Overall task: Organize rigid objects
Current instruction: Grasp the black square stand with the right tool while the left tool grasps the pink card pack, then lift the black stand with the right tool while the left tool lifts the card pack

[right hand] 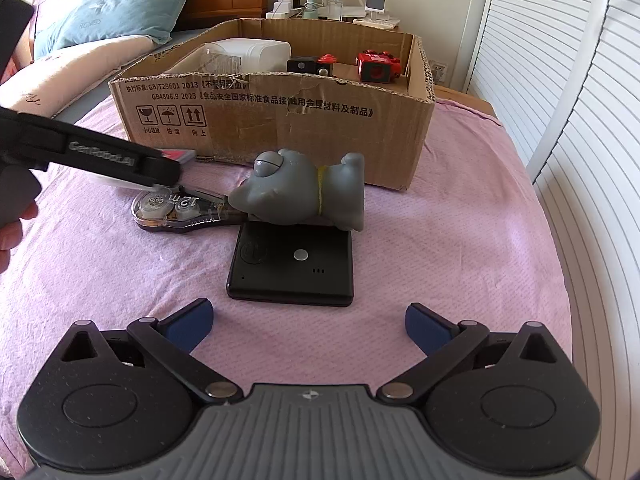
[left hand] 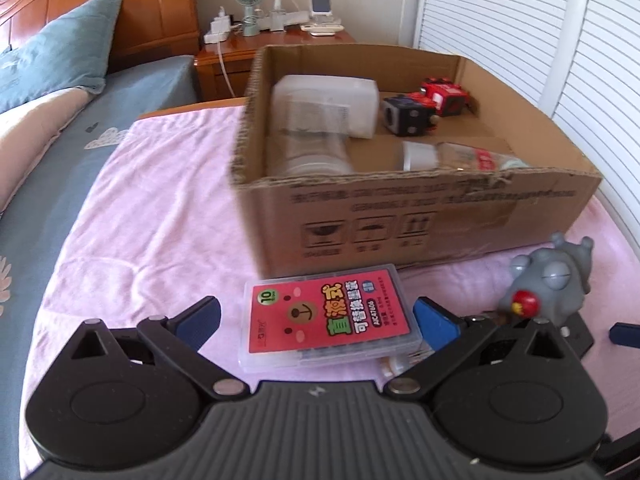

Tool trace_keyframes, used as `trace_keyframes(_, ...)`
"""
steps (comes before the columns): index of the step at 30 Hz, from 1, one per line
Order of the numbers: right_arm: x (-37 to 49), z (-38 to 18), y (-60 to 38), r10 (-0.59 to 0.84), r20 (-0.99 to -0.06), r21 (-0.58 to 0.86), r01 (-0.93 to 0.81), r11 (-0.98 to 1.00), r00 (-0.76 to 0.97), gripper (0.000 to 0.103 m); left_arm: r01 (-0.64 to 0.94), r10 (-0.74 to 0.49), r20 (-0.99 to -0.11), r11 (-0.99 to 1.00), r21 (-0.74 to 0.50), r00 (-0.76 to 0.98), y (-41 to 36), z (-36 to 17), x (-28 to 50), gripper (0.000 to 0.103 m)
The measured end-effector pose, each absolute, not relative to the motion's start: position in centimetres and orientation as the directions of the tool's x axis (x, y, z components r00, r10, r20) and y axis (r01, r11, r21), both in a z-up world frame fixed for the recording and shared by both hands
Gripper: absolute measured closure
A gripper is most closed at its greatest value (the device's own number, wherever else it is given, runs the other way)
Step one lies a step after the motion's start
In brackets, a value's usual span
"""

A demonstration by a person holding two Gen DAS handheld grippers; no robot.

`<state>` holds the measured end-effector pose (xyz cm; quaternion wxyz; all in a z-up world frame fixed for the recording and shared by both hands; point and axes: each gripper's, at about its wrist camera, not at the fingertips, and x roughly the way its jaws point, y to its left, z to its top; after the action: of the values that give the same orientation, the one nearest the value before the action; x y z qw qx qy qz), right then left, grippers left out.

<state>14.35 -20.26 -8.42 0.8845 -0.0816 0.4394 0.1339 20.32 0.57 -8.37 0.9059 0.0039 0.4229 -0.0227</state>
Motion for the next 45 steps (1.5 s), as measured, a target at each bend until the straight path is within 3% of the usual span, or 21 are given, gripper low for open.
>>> trace_keyframes(14, 16.8, -8.6, -18.9, 0.170, -0.783, -0.027, -0.305, 0.952, 0.598, 0.000, 0.034, -0.030, -0.779, 0.999, -0.011, 0.626, 2.2, -9.5, 20.3, 0.001)
trace_keyframes(18, 16.9, -8.4, -18.8, 0.169, -0.771, -0.027, -0.297, 0.955, 0.614, 0.013, 0.029, -0.027, -0.777, 1.000, -0.011, 0.630, 2.2, -9.5, 20.4, 0.001)
trace_keyframes(25, 16.2, -8.0, -18.5, 0.181, -0.764, -0.030, -0.314, 0.949, 0.619, 0.029, 0.082, -0.056, -0.773, 0.997, -0.005, 0.632, 2.0, -9.2, 19.9, 0.012)
trace_keyframes(35, 13.7, -7.8, -19.5, 0.185, -0.772, -0.039, -0.336, 0.941, 0.608, 0.029, 0.188, -0.130, -0.786, 0.982, -0.018, 0.605, 2.4, -9.1, 15.9, 0.012)
trace_keyframes(45, 13.4, -7.8, -19.3, 0.166, -0.770, -0.046, -0.313, 0.949, 0.616, 0.028, 0.096, -0.073, -0.788, 0.995, -0.017, 0.611, 2.4, -9.0, 15.1, 0.009)
